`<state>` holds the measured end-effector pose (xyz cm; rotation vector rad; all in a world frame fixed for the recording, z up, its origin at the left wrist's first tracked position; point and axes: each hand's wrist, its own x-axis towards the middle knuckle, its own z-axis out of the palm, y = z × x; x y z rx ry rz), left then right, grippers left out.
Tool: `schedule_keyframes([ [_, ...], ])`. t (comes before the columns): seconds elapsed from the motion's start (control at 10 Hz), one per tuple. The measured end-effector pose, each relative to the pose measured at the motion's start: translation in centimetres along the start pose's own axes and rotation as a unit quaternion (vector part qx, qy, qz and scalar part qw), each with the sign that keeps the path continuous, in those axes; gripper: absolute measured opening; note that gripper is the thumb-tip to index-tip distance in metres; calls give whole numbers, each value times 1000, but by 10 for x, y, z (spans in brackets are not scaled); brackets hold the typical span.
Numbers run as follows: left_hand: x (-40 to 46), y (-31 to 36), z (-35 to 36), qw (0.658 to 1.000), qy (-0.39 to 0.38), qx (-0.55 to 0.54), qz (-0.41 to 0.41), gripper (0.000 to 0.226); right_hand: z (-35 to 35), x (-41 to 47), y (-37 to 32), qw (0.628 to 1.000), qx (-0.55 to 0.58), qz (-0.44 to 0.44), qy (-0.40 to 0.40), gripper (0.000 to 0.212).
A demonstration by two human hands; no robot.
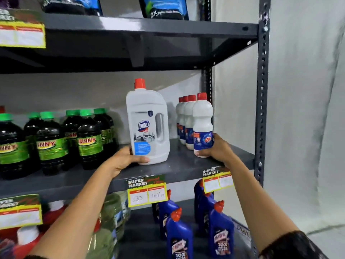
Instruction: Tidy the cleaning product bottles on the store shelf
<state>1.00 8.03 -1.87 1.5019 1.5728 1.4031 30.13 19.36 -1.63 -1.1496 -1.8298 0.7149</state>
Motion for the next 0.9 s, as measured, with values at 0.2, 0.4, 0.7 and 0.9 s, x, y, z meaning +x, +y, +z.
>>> schedule_keyframes([
  [0.2, 3, -2, -3, 1000, -6, 5, -17, 68, 1, -1, 0, 999, -45, -9, -8, 96],
  [0.4, 3, -1, -6, 999, -16, 3, -34, 92, -4, -1, 0, 999, -35, -12, -30, 92],
  [0.7, -3, 8, -7, 997, -34, -8, -66, 56, -6, 8, 7, 994, -56, -14, -93, 89],
  [0.9, -5, 34, -19, 977, 34, 182, -102, 42, -61, -67, -81, 997, -45, -55, -43, 67],
])
